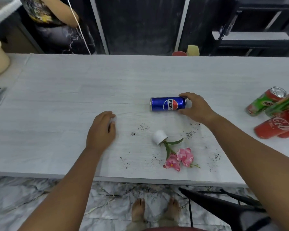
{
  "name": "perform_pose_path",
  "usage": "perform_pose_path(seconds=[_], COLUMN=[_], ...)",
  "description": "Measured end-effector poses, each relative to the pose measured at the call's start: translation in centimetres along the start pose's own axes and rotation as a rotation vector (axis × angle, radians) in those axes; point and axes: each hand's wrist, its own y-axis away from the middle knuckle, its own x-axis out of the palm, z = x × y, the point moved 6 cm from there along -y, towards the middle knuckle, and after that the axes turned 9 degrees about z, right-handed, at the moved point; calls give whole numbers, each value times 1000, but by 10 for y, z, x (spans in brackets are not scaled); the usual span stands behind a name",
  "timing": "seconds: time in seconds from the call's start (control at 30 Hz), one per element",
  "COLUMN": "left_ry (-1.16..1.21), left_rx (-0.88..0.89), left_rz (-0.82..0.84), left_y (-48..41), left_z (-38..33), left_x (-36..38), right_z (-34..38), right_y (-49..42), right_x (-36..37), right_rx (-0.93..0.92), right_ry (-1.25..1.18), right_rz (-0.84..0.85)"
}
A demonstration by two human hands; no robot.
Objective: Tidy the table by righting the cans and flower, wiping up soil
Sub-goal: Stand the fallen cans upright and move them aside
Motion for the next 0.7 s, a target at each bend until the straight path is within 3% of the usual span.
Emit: perform_pose_path(seconds=[0.2,0.47,0.7], left_ry=[-3,-32,-29], left_rx=[18,44,23], left_rz=[-20,-34,-35], left_y=[-2,-4,-4], left_z=[2,10,10], left_x=[1,6,5], right_z=[-4,2,32], right_y=[17,39,43], right_x=[9,7,-14], right_rx=[-2,-53,-186], right_ry=[-152,-467,-474], right_rz=[-10,-182,-328])
